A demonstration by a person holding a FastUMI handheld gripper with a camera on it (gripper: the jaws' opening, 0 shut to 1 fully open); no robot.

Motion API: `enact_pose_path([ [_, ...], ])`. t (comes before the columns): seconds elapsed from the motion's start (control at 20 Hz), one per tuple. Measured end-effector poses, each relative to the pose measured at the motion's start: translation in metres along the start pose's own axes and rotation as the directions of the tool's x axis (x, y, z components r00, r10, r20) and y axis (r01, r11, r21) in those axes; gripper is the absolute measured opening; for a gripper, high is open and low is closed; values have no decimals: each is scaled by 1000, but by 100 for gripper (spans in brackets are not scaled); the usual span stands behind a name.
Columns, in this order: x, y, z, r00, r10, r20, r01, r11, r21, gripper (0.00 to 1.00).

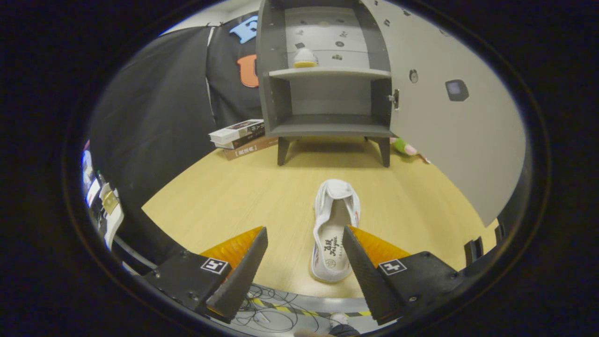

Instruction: Open the shoe cabinet door, grab the shoes and put them into the shoe cabinet, then close the shoe cabinet door.

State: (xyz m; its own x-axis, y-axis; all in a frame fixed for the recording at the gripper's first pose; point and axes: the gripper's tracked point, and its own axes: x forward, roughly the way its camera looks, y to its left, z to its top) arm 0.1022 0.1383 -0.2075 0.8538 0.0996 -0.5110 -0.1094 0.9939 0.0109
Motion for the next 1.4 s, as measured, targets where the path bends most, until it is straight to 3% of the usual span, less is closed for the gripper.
enact_pose_path([
  [0.65, 16, -13, -10, 994, -59, -96, 54, 997, -54, 100],
  [0.85, 23, -21, -9, 993, -61, -97, 49, 991, -123, 100],
  [1.1, 25, -17, -5, 995, -32, -95, 25, 998, -66, 96],
  [1.2, 25, -13, -4, 995, -16, -99, 12, 999, -41, 80],
  [1.25, 26, -15, -4, 995, -14, -100, 10, 999, -39, 63],
  [1.35, 26, -14, -3, 995, 5, -95, -8, 1000, -29, 38],
  [1.4, 26, -11, -4, 995, 27, -99, -29, 999, -25, 35],
])
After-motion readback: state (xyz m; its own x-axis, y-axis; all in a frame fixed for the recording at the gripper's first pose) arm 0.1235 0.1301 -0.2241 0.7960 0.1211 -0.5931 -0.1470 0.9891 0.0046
